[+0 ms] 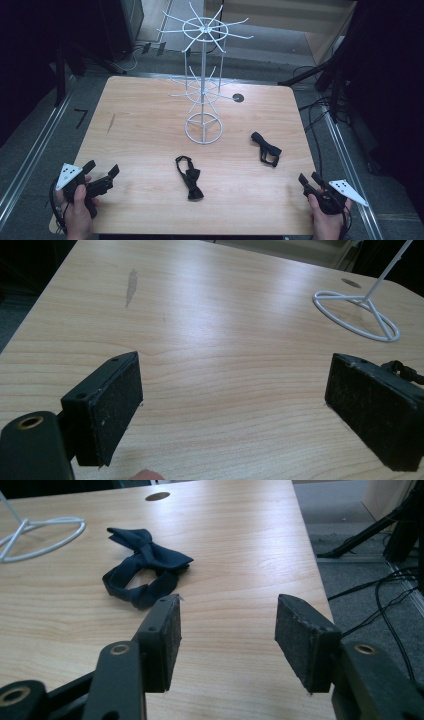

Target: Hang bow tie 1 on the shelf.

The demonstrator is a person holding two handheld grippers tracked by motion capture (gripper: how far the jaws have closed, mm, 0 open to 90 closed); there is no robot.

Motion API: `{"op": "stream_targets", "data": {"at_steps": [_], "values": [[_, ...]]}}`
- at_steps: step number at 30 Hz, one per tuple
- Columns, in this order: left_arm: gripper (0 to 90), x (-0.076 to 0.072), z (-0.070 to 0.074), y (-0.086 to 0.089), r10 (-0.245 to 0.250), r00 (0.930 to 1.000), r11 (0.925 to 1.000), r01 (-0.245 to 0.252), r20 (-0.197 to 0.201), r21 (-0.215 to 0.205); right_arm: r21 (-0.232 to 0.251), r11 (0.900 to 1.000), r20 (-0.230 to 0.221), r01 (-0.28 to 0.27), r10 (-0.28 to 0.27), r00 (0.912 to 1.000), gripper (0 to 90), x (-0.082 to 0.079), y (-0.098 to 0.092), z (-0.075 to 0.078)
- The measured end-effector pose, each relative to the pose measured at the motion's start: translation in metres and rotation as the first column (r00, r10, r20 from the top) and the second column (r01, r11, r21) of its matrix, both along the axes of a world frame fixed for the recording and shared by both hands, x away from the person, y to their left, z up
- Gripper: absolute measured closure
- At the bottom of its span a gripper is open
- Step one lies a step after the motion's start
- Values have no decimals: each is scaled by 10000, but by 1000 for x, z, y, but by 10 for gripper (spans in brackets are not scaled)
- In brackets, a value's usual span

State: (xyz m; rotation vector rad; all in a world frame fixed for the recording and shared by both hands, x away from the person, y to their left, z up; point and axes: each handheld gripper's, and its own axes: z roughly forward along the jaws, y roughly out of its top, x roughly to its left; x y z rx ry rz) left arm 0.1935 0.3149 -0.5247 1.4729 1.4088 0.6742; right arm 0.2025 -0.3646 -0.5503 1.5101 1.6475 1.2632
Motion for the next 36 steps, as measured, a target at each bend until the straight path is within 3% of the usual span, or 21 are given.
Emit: {"op": "stream_targets", "data": {"at_steps": [8, 12, 14, 17, 21, 36], "values": [[92, 0, 0, 1, 28, 10000, 10000, -28, 10, -38, -1081, 9937, -188, -292, 274, 9994, 458, 2, 12, 1], [92, -1, 0, 1, 8, 10000, 10000, -8, 29, -78, -1078, 9936, -224, -330, 307, 9993, 462, 3, 15, 5], [92, -1, 0, 1, 22, 10000, 9999, -22, 49, -151, -1397, 9894, -260, -404, 371, 9990, 465, 4, 18, 9], [92, -1, 0, 2, 53, 10000, 9999, -52, 45, -154, -1384, 9880, -510, -687, 622, 9968, 465, 5, 22, 11], [92, 0, 0, 2, 32, 10000, 9999, -32, 27, -138, -1716, 9801, -639, -1001, 903, 9939, 469, 9, 30, 15], [92, -2, 0, 3, 52, 10000, 9997, -50, 64, -255, -1559, 9780, -823, -1388, 1272, 9885, 458, 31, 50, 29]]}}
